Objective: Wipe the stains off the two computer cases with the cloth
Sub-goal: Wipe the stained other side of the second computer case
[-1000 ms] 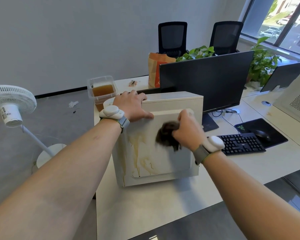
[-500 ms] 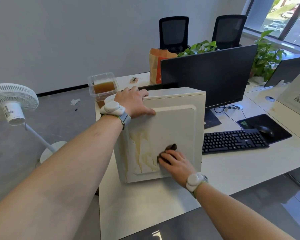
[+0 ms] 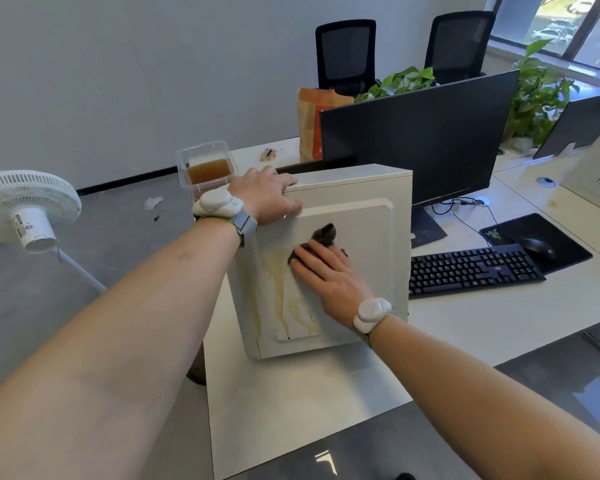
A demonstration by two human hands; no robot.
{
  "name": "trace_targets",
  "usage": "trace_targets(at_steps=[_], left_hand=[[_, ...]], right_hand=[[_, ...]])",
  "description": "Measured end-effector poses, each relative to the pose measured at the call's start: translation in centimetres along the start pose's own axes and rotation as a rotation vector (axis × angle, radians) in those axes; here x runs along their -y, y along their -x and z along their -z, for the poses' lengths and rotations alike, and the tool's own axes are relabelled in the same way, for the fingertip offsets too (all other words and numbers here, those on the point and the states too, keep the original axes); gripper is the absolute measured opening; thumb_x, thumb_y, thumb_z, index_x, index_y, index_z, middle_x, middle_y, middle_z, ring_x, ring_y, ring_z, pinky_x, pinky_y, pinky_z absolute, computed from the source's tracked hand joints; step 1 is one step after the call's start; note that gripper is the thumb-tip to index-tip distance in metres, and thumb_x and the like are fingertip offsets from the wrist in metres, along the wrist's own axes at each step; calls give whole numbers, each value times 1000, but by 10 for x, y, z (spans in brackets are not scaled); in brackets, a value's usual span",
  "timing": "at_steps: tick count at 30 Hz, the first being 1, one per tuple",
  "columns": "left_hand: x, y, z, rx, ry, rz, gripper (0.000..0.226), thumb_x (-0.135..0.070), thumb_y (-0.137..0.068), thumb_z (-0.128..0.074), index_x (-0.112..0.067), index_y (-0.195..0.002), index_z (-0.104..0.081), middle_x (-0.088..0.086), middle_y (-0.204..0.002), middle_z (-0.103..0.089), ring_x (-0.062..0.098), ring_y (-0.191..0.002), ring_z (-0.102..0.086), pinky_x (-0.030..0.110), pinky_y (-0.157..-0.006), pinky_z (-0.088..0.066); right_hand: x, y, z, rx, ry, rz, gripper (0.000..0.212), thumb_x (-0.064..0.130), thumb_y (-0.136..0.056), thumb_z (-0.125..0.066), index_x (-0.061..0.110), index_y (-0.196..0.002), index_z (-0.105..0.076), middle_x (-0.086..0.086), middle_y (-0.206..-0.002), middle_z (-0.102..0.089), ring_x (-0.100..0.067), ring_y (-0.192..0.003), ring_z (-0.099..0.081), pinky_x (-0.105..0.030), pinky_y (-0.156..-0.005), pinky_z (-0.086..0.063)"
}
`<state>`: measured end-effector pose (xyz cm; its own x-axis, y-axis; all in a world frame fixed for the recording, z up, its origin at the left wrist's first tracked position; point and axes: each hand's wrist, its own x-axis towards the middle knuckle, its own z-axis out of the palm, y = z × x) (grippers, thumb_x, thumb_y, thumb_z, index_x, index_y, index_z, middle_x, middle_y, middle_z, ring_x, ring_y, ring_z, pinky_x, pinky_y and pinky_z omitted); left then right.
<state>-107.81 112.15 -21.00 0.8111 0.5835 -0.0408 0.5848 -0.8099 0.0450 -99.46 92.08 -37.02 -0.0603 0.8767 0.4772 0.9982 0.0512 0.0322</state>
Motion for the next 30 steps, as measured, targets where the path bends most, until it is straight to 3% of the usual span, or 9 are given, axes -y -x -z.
trace_targets(at_steps=[4,7,9,13,17,21,26,28,30], left_hand=[[0,-1,1,-5,-4,1,66,-67,-85,-48,-44,-147,-44,3,-138,-52,30,-125,-47,51,-101,-43],[0,-1,-1,-18,-15,1,67,-71,-82,-51,-45,-143,-46,3,-135,-53,31,-123,-48,47,-98,-42],[0,-2,-3,-31,-21,5,68,-72,-81,-54,-46,-143,-47,3,-135,-54,31,-123,-48,46,-96,-42],[0,-4,-2,-35,-21,2,69,-73,-81,-55,-45,-144,-46,3,-135,-54,30,-123,-49,47,-98,-44],[0,-3,-1,-40,-21,5,69,-73,-82,-56,-45,-144,-46,3,-135,-54,30,-124,-48,46,-96,-42],[-1,-1,-1,-40,-11,-2,69,-74,-80,-56,-46,-143,-47,2,-133,-54,30,-123,-49,44,-94,-41],[-2,2,-1,-57,-10,0,69,-73,-80,-57,-46,-142,-49,2,-133,-55,30,-122,-50,42,-93,-42],[-3,3,-1,-60,-7,4,69,-72,-80,-57,-46,-143,-48,2,-134,-55,30,-123,-49,42,-94,-41],[-3,2,-1,-58,-4,5,69,-71,-80,-57,-45,-143,-48,2,-135,-54,30,-124,-49,42,-95,-42]], right_hand=[[-3,72,-23,248,34,149,58,7,-86,-58,15,-143,-58,-4,-153,-51,-34,-141,-47,-54,-111,-44],[-4,110,-26,431,29,168,62,7,-74,-78,17,-134,-65,-3,-145,-58,-31,-128,-52,-47,-94,-56],[-2,108,-21,373,-3,122,57,0,-73,-73,14,-127,-67,-8,-137,-60,-32,-121,-48,-46,-90,-57],[15,49,3,72,-124,-77,58,-4,-81,-48,5,-138,-57,-19,-138,-54,-39,-123,-54,-43,-91,-55],[30,6,-8,-76,-98,46,34,0,-100,-46,4,-124,-69,-12,-132,-65,-37,-124,-59,-41,-98,-51],[35,34,-38,-14,-36,169,32,4,-95,-49,6,-112,-75,-8,-118,-71,-35,-112,-64,-43,-91,-54],[18,95,-41,283,25,263,10,11,-84,-69,15,-88,-77,-1,-98,-69,-29,-99,-58,-39,-74,-58],[7,98,-31,338,19,236,19,11,-82,-57,16,-83,-76,1,-92,-67,-28,-94,-56,-38,-71,-57],[5,83,-16,277,-9,197,35,11,-79,-44,16,-89,-77,1,-96,-68,-27,-94,-58,-36,-75,-56]])
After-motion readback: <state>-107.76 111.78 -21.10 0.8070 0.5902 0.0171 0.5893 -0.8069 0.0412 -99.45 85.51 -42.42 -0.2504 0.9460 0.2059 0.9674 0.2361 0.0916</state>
